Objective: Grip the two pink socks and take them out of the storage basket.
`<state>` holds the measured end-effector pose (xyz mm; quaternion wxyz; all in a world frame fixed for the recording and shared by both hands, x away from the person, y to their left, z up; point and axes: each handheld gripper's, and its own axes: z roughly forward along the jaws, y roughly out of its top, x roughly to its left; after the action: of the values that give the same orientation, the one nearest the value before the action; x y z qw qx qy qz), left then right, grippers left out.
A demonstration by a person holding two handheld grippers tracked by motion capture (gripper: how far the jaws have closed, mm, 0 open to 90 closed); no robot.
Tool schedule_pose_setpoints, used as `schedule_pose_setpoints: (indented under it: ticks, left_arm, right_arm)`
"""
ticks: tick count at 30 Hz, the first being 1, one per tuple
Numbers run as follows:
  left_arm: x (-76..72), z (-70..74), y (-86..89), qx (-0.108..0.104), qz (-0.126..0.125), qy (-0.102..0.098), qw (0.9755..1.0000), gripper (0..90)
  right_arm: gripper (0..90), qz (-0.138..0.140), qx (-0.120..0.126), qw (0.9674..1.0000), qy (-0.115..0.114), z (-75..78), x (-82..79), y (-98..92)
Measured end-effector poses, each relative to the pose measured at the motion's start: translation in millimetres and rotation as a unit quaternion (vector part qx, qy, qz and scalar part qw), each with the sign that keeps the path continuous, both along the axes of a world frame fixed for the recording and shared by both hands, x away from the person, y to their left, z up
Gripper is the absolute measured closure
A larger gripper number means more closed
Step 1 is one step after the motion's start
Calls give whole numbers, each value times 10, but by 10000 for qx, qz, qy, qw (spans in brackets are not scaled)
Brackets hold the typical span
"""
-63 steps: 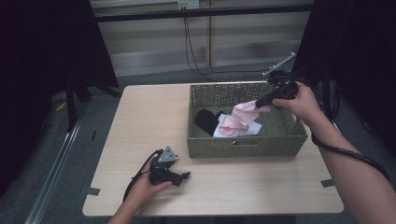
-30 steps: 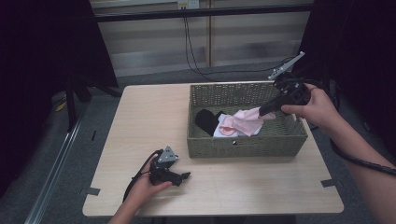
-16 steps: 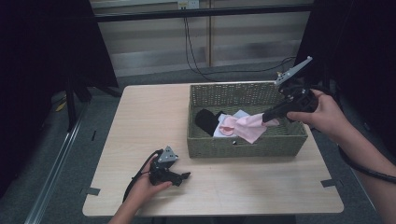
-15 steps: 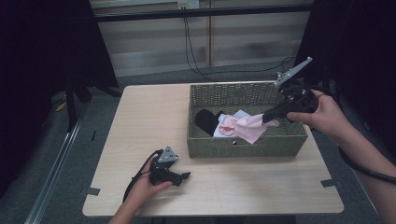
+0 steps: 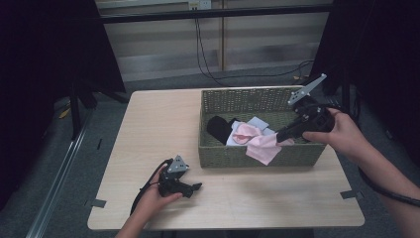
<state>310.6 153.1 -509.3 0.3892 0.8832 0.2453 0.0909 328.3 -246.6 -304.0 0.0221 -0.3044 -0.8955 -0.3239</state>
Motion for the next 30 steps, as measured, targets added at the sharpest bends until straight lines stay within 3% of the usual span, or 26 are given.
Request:
schedule_pose_setpoints:
  ticks: [17,30]
  left_arm:
    - [0,0,0,2,-1,0,10000,153]
    - [-1,1,0,4,-3,8,10000,153]
  right_arm:
    - [849,176,-2,9998,56,-302,-57,165]
    - [845,223,-27,9994,274,-577,-69,267]
